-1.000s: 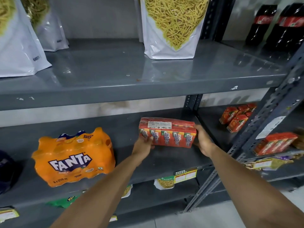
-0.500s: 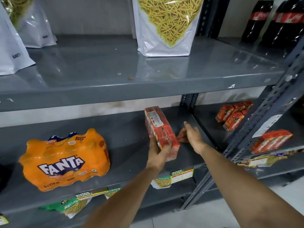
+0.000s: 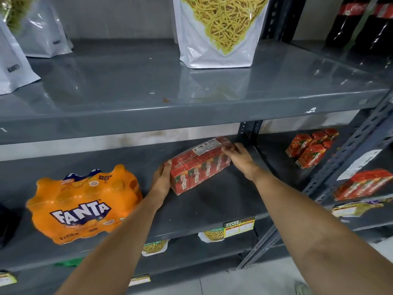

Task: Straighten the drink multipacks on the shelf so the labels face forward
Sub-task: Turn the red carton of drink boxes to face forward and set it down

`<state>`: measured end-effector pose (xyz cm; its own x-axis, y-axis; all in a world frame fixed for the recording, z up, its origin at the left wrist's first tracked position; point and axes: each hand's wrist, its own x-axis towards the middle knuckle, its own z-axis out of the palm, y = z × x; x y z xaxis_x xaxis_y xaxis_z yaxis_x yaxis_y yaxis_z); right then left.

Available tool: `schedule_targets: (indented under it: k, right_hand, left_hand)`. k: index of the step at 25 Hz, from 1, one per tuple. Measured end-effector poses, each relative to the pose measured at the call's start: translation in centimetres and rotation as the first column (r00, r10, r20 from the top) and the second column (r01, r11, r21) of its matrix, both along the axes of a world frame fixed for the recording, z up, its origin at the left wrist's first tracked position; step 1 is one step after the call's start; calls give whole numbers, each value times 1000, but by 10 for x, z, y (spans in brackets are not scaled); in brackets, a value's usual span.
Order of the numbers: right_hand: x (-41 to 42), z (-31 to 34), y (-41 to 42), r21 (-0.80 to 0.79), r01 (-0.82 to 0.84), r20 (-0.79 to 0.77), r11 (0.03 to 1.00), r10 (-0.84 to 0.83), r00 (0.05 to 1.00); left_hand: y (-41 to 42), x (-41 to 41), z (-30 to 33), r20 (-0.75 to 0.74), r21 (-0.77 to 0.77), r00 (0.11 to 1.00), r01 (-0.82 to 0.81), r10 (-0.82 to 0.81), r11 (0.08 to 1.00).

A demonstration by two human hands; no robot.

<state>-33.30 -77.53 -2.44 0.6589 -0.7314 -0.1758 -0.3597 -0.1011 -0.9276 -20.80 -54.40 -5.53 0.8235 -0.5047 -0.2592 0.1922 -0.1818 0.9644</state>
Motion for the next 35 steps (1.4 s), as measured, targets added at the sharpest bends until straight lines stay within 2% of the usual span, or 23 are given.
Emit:
schedule_targets:
  k: [3,8,11,19,27,35]
  right_hand:
    - [-12,-5,3,-22,29,28,999,-28,999]
    - [-57,-22,6,-212,113,44,971,-107,993]
    - [-81,-27,10,-252,171,74,953,-157,985]
    - [-115,-28,16,-176,221,77,959,-210,975]
    - [-122,-23,22,-191,235,40,953,-232,972]
    - [-133,-22,22,-96,233,41,968,-231,972]
  left_hand:
    - [-5,-5,3,-1,39,1000,-10,10,999]
    - [-1,-14,4,54,54,984,165,-167,985]
    - [-2,-28,2,94,23,977,189,-190,982]
    - [-6,-54,-4,128,82,970,198,-207,977]
    - [-7,-62,-1,168,139,962,193,-215,971]
    - [-7,-67,1,148,111,962,214,-229,971]
